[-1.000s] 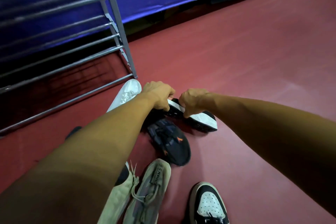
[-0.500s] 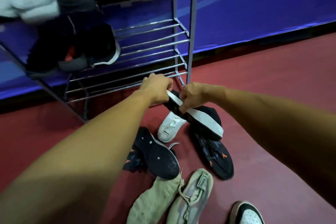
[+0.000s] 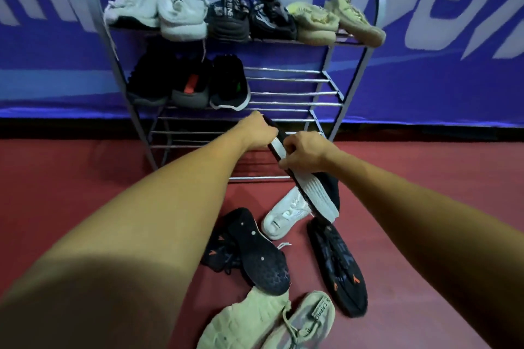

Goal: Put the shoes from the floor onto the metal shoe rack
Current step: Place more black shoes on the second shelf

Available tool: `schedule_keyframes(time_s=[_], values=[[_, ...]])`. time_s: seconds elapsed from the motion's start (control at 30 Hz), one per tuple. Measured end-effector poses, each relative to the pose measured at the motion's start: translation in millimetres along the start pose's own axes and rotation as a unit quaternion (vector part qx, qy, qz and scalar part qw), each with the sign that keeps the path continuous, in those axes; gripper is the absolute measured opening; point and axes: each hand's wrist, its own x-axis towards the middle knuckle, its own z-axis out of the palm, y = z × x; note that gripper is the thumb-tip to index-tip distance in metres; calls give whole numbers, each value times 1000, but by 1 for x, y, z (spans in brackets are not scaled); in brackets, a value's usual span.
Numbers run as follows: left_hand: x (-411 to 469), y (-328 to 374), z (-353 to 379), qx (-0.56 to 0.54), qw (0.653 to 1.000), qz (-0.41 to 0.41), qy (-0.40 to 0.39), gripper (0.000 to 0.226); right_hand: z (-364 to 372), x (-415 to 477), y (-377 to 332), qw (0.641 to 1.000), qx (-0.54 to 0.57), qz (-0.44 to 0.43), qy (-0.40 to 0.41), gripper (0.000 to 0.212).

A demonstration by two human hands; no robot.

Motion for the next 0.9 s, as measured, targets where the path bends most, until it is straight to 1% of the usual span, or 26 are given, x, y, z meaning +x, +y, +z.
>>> schedule_keyframes(time_s=[0.07, 0.17, 0.27, 0.3, 0.37, 0.4, 0.43, 0.5, 0.53, 0.57, 0.6, 0.63, 0.7, 0.73, 0.77, 0.8, 0.83, 0.9], values=[[1, 9, -12, -73, 997, -32, -10, 21, -5, -2, -7, 1000, 1, 2, 19, 36], [1, 18, -18, -130, 989, -75, -7, 14, -12, -2, -11, 998, 4, 10, 58, 37], [-3, 17, -11, -219, 966, -123, -59, 12, -14, 4, -8, 996, 9, 9, 93, 37], [0, 15, -7, -244, 960, -126, -59, 13, -14, 8, -5, 995, 8, 1, 98, 35], [6, 10, 1, -284, 951, -119, -25, 17, -16, 14, 1, 994, 16, -19, 110, 23], [8, 7, 4, -306, 945, -115, -4, 19, -18, 17, 4, 992, 32, -31, 117, 13], [10, 5, 8, -331, 937, -116, 13, 18, -22, 19, 8, 990, 50, -44, 124, 10], [10, 0, 12, -368, 920, -129, 38, 14, -29, 24, 19, 981, 117, -43, 150, 10], [11, -2, 11, -383, 913, -131, 49, 12, -31, 27, 24, 970, 167, -23, 178, 9], [12, -3, 9, -400, 905, -132, 59, 10, -30, 32, 30, 954, 220, 6, 203, 12], [14, -4, 5, -416, 897, -131, 68, 11, -26, 36, 37, 941, 264, 34, 208, 16], [15, -4, 1, -429, 891, -130, 76, 16, -20, 38, 43, 938, 292, 52, 182, 21], [19, -7, -9, -459, 874, -128, 93, 25, -4, 33, 45, 938, 335, 66, 60, 34], [21, -8, -12, -472, 867, -124, 101, 28, 3, 29, 47, 926, 371, 72, -2, 37], [25, -10, -14, -483, 861, -119, 107, 29, 7, 25, 48, 907, 413, 69, -47, 34], [29, -13, -14, -489, 858, -113, 110, 27, 11, 23, 48, 887, 453, 54, -76, 27], [32, -15, -14, -488, 859, -108, 112, 23, 14, 23, 49, 871, 482, 37, -87, 20], [36, -17, -12, -483, 863, -100, 107, 15, 17, 25, 48, 857, 509, 23, -74, 16]])
